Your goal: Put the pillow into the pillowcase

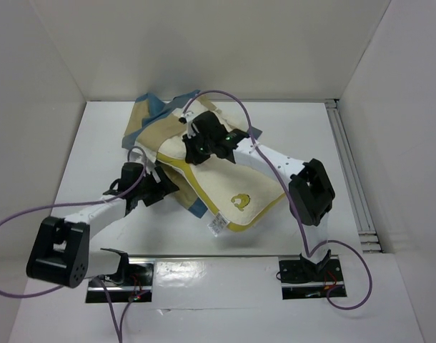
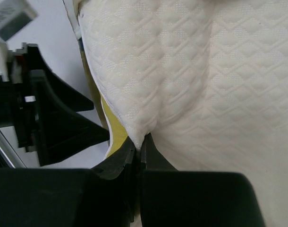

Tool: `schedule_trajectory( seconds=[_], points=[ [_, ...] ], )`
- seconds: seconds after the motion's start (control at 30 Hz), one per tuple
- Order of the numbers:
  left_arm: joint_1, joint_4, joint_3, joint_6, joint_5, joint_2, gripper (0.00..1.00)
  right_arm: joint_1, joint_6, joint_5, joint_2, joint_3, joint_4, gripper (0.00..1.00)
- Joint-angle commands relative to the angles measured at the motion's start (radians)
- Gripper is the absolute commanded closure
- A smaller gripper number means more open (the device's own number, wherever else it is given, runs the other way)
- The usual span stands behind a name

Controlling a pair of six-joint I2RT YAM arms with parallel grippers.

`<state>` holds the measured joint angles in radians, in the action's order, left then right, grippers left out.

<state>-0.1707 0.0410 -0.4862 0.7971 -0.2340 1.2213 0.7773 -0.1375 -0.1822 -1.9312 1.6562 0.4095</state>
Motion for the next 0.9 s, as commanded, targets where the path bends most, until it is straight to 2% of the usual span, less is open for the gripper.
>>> schedule_trajectory(
  seconds=[0.0, 0.07, 0.13, 0.2, 0.27, 0.37, 0.47, 0.6, 0.63, 0.7, 0.87],
  points=[
    [-0.009, 0.166, -0.035, 0.043, 0.004, 0.108, 0.10, -0.013, -0.016, -0.060, 0.057, 0.073, -0.031, 1.00],
    [-0.021, 0.291, -0.035, 0.086, -0.027, 0.181, 0.16, -0.013, -0.016, -0.069, 0.047, 0.082, -0.031, 1.00],
    [-0.032, 0.347, -0.055, 0.097, -0.037, 0.211, 0.44, -0.013, -0.016, -0.069, 0.037, 0.082, -0.022, 1.00],
    [-0.044, 0.306, -0.123, 0.097, -0.037, 0.231, 1.00, -0.022, -0.016, -0.060, 0.037, 0.115, 0.001, 1.00],
    [-0.053, 0.260, -0.182, 0.086, -0.089, 0.213, 1.00, -0.023, 0.010, -0.039, 0.015, 0.204, 0.034, 1.00],
    [-0.067, 0.251, -0.219, 0.062, -0.192, 0.068, 1.00, -0.035, 0.024, 0.003, 0.005, 0.324, 0.113, 1.00],
    [-0.088, 0.169, -0.232, 0.028, -0.266, -0.061, 1.00, -0.035, 0.044, 0.003, -0.034, 0.425, 0.147, 1.00],
    [-0.124, 0.250, -0.050, 0.085, -0.378, -0.158, 1.00, -0.035, 0.044, -0.062, -0.181, 0.383, 0.134, 1.00],
    [-0.124, 0.267, -0.020, 0.094, -0.393, -0.173, 1.00, -0.035, 0.044, -0.077, -0.263, 0.382, 0.134, 1.00],
    [-0.134, 0.240, 0.029, 0.079, -0.418, -0.213, 1.00, -0.035, 0.030, -0.077, -0.345, 0.382, 0.120, 1.00],
    [-0.135, 0.163, 0.074, 0.047, -0.438, -0.295, 1.00, -0.082, -0.080, -0.129, -0.325, 0.349, -0.012, 1.00]
  ],
)
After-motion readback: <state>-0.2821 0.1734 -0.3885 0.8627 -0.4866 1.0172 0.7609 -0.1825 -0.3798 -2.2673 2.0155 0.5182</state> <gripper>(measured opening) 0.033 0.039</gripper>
